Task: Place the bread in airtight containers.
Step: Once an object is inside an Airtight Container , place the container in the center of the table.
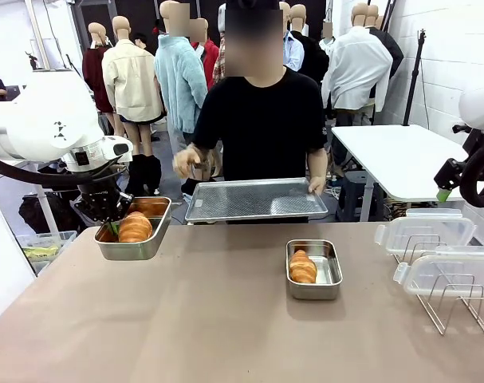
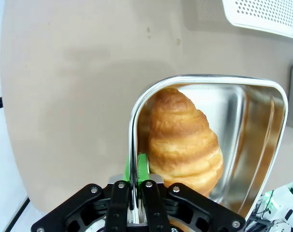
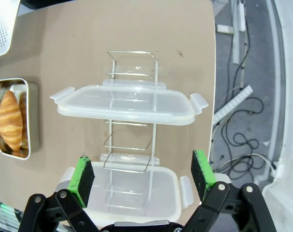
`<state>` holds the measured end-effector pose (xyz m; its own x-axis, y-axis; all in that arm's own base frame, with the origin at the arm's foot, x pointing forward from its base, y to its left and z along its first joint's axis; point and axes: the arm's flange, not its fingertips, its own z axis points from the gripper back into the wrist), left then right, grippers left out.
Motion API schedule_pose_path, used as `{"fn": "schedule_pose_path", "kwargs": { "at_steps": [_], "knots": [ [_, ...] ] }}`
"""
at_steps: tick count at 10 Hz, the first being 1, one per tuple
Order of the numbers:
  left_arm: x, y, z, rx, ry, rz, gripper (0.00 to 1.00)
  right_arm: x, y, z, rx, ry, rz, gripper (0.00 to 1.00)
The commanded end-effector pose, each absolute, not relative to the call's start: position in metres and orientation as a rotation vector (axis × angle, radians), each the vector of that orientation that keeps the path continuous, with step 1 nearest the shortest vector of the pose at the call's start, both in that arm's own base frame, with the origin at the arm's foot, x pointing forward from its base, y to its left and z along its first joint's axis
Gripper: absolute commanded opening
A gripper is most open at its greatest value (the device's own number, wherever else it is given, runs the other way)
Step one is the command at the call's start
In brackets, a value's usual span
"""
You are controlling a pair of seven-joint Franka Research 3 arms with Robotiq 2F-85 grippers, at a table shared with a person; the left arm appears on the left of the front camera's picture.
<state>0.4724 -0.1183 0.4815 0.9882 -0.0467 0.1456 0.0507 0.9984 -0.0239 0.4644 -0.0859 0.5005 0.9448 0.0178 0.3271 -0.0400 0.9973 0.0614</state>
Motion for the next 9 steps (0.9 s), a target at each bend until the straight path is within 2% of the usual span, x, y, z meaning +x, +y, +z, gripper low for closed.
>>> {"fn": "schedule_pose_path", "kwargs": {
  "at_steps": [1, 9],
  "knots": [
    [0.4726, -0.1179, 0.4851, -0.027, -0.157, -0.049, 0.00, 0.4686, -0.0838, 0.5019, 0.056, -0.330, 0.015, 1.00],
    [0.4726, -0.1179, 0.4851, -0.027, -0.157, -0.049, 0.00, 0.4686, -0.0838, 0.5019, 0.056, -0.330, 0.015, 1.00]
  ]
}}
